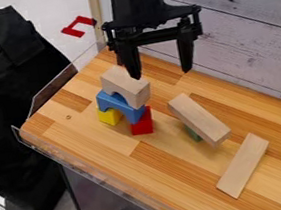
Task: Take the Rectangular block and put it on top of the cube
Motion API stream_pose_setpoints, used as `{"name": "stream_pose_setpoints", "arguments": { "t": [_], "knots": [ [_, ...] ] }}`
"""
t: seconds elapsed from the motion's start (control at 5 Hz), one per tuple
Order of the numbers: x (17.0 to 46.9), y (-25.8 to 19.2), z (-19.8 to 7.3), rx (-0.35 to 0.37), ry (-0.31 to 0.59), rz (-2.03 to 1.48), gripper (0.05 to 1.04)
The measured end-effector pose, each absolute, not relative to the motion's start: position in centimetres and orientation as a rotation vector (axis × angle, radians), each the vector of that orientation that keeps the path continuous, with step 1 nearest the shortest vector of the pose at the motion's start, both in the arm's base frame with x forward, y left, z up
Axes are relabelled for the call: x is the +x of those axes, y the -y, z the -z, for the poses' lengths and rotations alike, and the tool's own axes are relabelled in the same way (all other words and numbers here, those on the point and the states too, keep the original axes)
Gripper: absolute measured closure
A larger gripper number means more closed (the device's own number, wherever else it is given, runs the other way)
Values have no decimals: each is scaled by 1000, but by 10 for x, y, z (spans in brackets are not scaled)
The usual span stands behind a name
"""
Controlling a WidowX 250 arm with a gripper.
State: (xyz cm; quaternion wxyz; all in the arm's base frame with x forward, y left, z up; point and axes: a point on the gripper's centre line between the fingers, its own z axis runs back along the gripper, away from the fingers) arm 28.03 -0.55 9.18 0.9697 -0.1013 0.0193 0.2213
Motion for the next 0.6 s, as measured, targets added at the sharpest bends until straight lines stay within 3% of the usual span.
{"name": "stream_pose_setpoints", "arguments": {
  "t": [0.4, 0.6],
  "knots": [
    [273, -21, -84, -80, -171, -329, 84],
    [288, -16, -88, -26, -149, -248, 84]
  ]
}}
